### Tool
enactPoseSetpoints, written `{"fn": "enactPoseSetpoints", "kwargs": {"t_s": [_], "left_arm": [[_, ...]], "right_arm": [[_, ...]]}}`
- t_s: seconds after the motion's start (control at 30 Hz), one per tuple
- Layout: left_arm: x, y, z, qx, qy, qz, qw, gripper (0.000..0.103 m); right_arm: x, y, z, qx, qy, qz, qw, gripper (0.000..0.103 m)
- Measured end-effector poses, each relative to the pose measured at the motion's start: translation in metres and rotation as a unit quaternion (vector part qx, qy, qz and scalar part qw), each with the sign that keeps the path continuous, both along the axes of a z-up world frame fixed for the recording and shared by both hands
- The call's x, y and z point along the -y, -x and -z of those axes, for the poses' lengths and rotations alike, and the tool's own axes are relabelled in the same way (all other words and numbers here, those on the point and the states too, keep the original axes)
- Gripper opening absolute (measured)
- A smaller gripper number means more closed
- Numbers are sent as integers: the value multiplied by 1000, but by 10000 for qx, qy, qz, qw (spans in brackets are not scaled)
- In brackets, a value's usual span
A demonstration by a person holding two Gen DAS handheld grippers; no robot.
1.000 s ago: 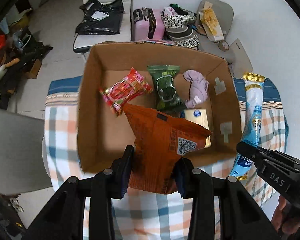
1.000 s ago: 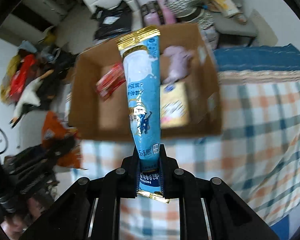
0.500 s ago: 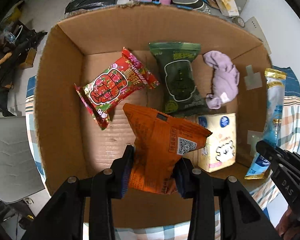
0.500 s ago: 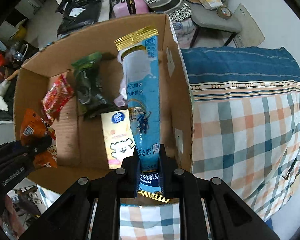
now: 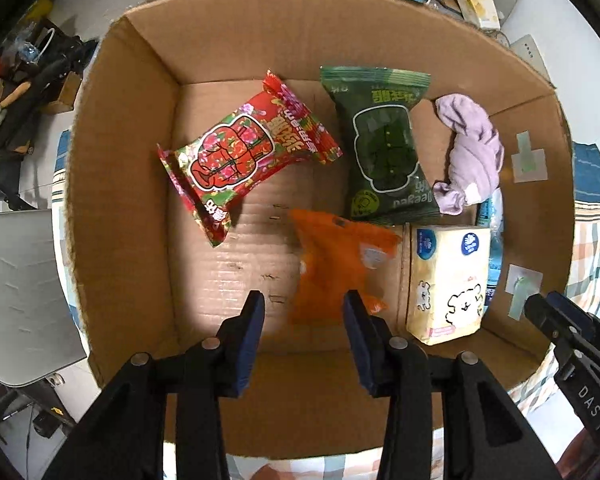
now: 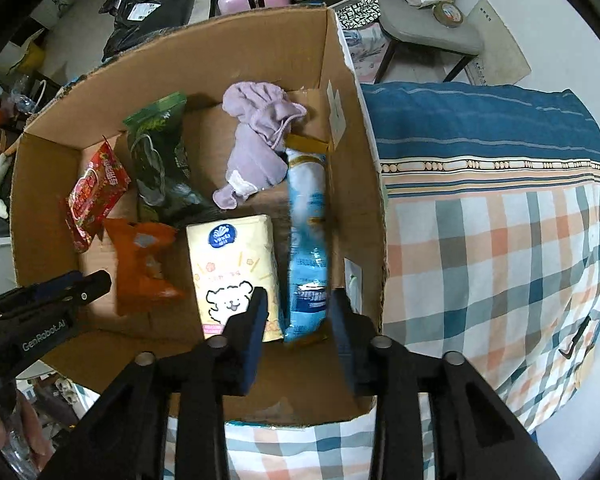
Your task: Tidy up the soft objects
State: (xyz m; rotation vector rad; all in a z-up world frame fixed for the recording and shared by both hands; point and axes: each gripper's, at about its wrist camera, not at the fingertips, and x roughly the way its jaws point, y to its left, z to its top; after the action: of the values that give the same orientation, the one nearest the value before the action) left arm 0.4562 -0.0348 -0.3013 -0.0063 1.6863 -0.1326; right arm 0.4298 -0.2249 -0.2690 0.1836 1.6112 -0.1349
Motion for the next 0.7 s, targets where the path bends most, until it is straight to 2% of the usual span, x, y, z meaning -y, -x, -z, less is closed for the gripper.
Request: {"fn": "enactPoseSetpoints", "kwargs": {"t_s": [0.13,0.2,0.37,0.43,0.5,0.6,0.7], "left_arm": [[-1,5,-12,141,-15,5,9999,39],[-3,10,-19,241,-32,0,9997,40],[-12,20,-39,523,-11,-80,9986,56],[-15,26,-47,677,-48,-126,9976,79],[-19,33,-56,864,-126,-126,9961,89],[-21,41,-67,1063,-216,-127,9940,96],[-24,47,-77,1247,-221,-164,9918,96]], "right_arm": [[-5,3,-8,9,-69,-78,9999,43],[-8,5,-11,33,-120,-100,9999,51],[-18,13,-16,66,-228,-178,9996,61],[-22,17,-19,92,-282,-203,9994,69],[-24,20,-22,152,-339,-218,9991,84],[-24,24,-28,273,-313,-233,9989,98],[-25,28,-35,354,-301,-242,9986,103]]}}
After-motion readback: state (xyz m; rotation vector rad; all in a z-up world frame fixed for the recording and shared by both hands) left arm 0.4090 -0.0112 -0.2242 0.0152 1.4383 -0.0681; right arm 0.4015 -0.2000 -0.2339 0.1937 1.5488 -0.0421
